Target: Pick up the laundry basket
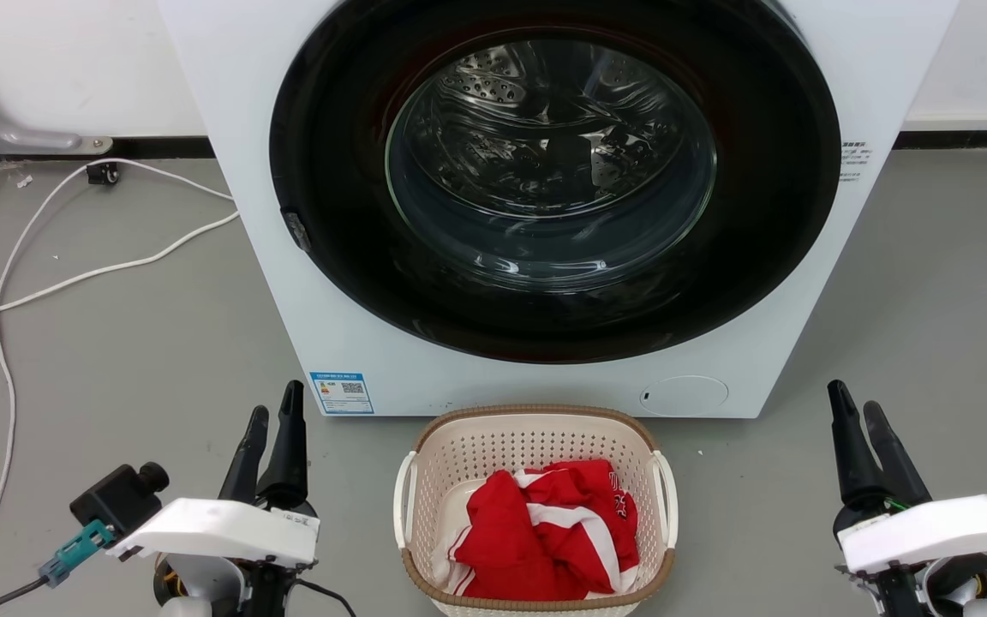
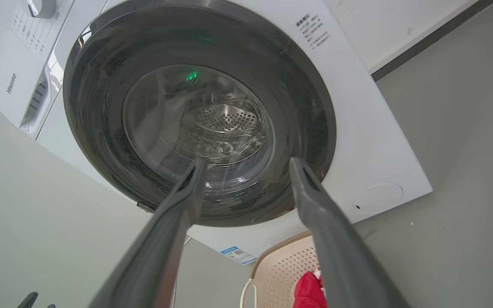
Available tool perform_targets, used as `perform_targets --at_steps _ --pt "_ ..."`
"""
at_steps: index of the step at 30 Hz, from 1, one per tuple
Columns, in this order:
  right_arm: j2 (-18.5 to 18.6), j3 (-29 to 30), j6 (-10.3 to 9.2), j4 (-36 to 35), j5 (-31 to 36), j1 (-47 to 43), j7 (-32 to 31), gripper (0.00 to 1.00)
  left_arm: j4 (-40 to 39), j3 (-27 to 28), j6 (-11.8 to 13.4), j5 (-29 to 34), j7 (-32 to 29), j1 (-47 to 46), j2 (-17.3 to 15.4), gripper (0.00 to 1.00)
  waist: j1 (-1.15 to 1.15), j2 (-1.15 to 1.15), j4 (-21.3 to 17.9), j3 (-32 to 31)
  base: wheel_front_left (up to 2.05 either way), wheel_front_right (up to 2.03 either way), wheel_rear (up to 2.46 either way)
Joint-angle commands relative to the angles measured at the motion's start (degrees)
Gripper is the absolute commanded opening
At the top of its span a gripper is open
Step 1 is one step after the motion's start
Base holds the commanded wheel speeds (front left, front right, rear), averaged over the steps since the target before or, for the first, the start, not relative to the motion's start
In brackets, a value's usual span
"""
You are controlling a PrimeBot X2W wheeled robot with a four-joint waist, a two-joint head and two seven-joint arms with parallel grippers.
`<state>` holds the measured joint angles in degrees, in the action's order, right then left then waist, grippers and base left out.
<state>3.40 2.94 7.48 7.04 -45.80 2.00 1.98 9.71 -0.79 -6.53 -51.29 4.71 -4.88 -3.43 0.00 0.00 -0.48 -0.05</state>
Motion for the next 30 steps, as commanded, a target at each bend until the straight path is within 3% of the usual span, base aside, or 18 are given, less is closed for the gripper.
perform_targets --at_steps 1,30 --pt "0.0 -0.2 0.02 -1.3 3.1 -0.3 0.2 1.0 -0.5 -0.2 0.3 2.8 0.6 -1.1 -0.1 1.0 0.0 0.0 0.0 0.0 0.0 0.0 0.0" --pt "-0.3 -0.3 0.01 -4.3 25.1 -1.7 1.1 1.0 0.7 -2.2 1.5 24.0 5.2 -2.2 -0.1 1.0 0.0 0.0 -0.3 0.0 0.0 0.0 0.0"
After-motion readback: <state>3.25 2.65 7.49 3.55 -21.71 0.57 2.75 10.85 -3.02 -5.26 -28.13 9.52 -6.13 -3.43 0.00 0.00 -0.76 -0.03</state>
